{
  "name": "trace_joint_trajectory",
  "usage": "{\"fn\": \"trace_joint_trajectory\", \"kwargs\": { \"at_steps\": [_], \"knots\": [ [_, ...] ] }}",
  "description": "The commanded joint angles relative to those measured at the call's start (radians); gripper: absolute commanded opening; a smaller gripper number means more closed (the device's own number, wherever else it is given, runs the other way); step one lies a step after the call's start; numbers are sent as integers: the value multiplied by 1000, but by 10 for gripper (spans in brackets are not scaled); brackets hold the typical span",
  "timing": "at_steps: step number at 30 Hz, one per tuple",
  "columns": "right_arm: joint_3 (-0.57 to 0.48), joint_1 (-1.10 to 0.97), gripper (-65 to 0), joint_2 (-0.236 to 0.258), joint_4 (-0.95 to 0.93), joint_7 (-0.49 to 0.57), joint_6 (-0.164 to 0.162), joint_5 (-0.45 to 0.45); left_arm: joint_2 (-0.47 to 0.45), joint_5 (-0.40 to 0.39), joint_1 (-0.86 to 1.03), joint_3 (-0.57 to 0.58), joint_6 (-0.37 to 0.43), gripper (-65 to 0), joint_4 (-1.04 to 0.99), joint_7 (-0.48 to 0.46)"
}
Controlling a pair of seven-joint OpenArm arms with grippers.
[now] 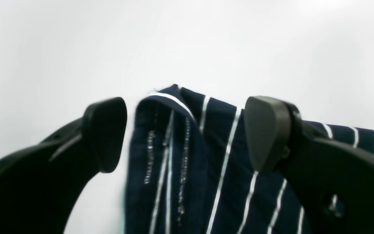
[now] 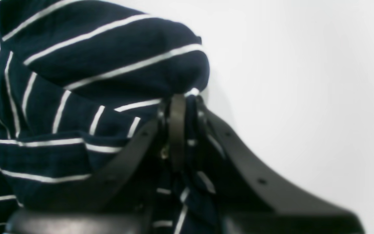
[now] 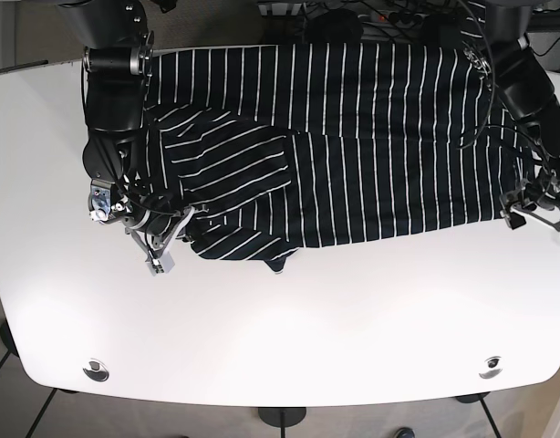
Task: Fold the T-shirt properly
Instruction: 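Grasp the shirt edge with both grippers and pull it outward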
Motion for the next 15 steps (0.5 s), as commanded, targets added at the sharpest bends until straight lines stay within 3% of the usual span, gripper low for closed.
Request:
{"fn": "trace_joint_trajectory", "kwargs": {
  "at_steps": [1, 5, 10, 12, 15],
  "knots": [
    [6, 28, -621, 8, 18, 8, 1, 9, -47, -7, -23, -1, 2, -113, -27, -38],
    [8, 27, -621, 8, 18, 8, 1, 9, -67, -7, -26, 2, -2, -114, -150, -104],
    [9, 25, -621, 8, 18, 9, 1, 10, -73, -7, -26, 134, -2, -119, -224, -174],
    [9, 25, -621, 8, 18, 9, 1, 12, -70, -7, -26, 132, 0, -275, -224, -199],
    [9, 25, -626, 10, 20, 11, 1, 10, -69, -7, -26, 132, 0, -621, -224, -256]
  ]
}}
